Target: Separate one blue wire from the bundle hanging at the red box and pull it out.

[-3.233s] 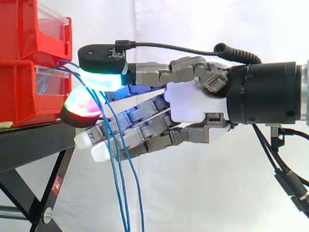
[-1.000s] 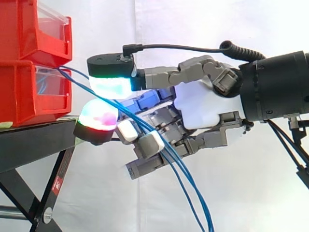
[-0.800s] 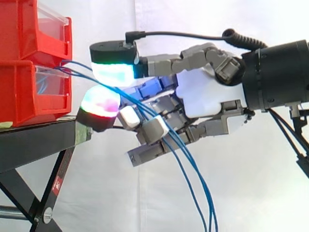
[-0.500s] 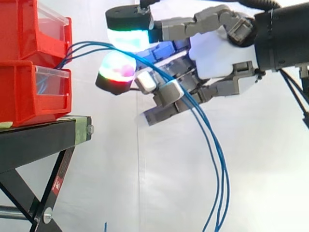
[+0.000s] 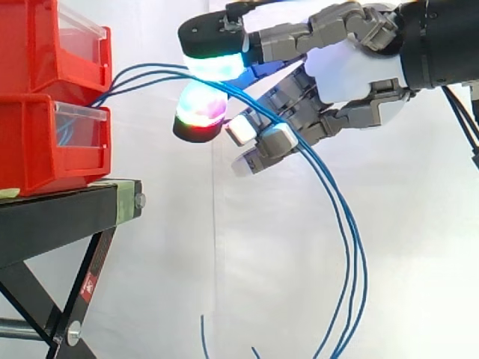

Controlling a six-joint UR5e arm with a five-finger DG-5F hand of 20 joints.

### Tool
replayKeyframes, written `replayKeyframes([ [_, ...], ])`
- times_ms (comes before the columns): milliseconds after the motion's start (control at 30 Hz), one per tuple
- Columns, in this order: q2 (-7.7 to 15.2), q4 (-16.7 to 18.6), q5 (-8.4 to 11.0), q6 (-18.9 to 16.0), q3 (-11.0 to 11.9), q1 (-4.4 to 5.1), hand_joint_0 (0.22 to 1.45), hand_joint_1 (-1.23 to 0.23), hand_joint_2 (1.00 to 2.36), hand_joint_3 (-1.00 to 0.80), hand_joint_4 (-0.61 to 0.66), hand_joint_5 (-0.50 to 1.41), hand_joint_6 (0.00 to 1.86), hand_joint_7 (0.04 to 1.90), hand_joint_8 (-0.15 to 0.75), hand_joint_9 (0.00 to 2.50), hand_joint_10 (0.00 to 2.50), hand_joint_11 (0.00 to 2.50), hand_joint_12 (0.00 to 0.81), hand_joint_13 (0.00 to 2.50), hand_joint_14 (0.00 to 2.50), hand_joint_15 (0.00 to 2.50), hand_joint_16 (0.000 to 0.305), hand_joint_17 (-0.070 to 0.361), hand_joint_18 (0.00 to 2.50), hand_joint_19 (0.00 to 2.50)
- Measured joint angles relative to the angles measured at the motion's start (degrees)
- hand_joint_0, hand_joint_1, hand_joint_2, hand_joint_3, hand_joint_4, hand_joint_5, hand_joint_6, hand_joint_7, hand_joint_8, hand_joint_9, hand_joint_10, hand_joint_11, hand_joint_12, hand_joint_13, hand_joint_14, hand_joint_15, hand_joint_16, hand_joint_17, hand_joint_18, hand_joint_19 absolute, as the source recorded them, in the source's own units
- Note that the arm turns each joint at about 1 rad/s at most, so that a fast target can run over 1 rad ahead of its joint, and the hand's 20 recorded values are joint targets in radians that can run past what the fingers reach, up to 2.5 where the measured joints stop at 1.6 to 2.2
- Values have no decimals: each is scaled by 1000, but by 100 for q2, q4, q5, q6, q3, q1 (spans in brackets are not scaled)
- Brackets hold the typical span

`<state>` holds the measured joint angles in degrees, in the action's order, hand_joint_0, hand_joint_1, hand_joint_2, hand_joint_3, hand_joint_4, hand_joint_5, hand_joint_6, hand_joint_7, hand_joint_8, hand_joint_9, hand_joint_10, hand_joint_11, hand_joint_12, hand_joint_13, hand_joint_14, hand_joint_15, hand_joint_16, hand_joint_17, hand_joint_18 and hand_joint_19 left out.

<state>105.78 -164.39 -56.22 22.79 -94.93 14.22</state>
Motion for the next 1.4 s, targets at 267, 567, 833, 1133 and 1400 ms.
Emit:
replayKeyframes([
  [267,2,33,29,213,0,1,672,-716,1018,-308,170,-233,834,946,384,1146,21,754,329,1377,25,1240,47,105,417,238],
  [567,3,38,8,225,0,-6,706,-799,1013,-360,171,-235,842,955,373,1122,18,767,325,1371,26,1238,44,99,408,230],
  [833,3,38,2,225,0,-7,738,-853,1010,-390,163,-238,846,961,354,1080,18,771,321,1357,26,1238,42,95,413,225],
  [1133,2,38,-2,226,1,-7,758,-882,1005,-458,168,-249,848,962,336,986,20,784,317,1320,27,1253,42,94,402,210],
  [1400,3,39,-3,227,1,-7,770,-910,1007,-435,177,-263,843,967,312,865,20,807,320,1260,25,1245,42,95,376,198],
])
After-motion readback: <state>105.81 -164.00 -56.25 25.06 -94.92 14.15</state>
